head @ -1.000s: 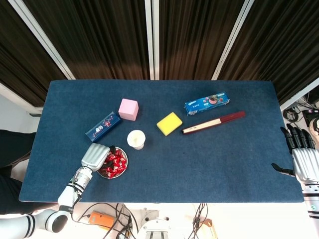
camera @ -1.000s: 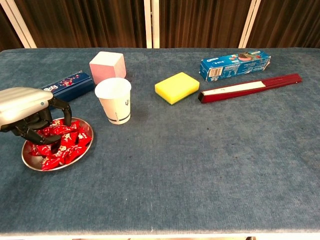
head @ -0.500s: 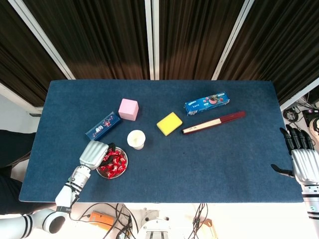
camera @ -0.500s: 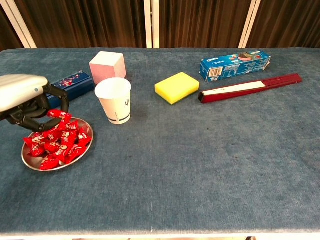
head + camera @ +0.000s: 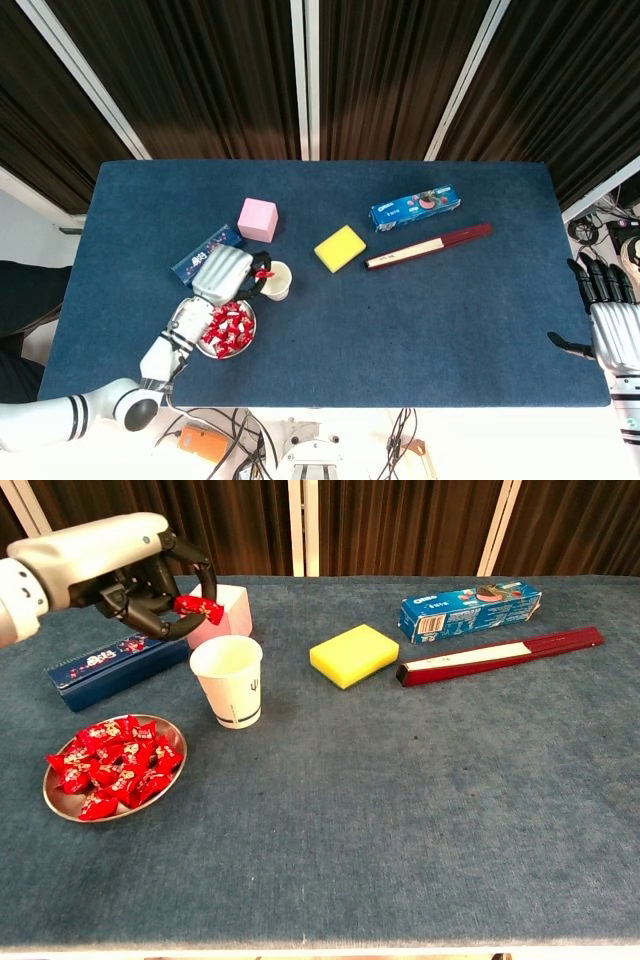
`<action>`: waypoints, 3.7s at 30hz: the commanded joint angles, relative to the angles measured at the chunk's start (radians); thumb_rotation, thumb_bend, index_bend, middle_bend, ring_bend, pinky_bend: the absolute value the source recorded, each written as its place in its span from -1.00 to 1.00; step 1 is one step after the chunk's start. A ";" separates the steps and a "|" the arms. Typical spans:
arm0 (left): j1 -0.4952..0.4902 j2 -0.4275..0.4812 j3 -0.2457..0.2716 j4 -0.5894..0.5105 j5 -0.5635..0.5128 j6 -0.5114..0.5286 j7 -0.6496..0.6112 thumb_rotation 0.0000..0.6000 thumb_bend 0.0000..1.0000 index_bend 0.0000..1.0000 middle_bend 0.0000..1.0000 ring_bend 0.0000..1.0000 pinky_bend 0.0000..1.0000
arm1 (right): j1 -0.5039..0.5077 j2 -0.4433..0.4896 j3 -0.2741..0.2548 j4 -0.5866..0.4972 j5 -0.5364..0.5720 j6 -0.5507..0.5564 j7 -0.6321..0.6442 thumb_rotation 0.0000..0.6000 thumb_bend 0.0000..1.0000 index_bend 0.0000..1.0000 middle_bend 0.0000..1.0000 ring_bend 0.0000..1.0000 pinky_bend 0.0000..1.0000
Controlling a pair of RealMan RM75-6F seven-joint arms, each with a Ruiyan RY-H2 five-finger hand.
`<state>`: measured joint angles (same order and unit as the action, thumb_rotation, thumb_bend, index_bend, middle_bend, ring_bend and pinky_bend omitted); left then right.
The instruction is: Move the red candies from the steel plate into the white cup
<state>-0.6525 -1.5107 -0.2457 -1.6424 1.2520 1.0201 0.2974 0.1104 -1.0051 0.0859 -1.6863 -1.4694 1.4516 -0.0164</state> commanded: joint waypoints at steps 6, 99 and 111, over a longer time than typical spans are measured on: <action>-0.064 -0.036 0.003 0.040 -0.144 -0.071 0.104 0.86 -0.30 -0.06 0.94 0.75 0.63 | -0.001 -0.003 0.002 0.017 0.008 -0.005 0.015 1.00 -0.70 -1.00 -0.98 -1.00 -1.00; 0.019 -0.009 0.037 -0.013 -0.067 0.107 0.089 0.69 -0.20 -0.16 0.94 0.74 0.62 | 0.004 -0.004 0.006 0.033 0.019 -0.018 0.035 1.00 -0.70 -1.00 -0.98 -1.00 -1.00; 0.205 0.109 0.204 -0.047 0.095 0.282 -0.014 0.99 -0.47 -0.16 0.94 0.74 0.62 | 0.021 -0.009 0.010 0.029 0.009 -0.033 0.026 1.00 -0.70 -1.00 -0.98 -1.00 -1.00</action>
<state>-0.4670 -1.4118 -0.0725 -1.6976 1.3272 1.2948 0.3001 0.1308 -1.0141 0.0965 -1.6574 -1.4598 1.4189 0.0102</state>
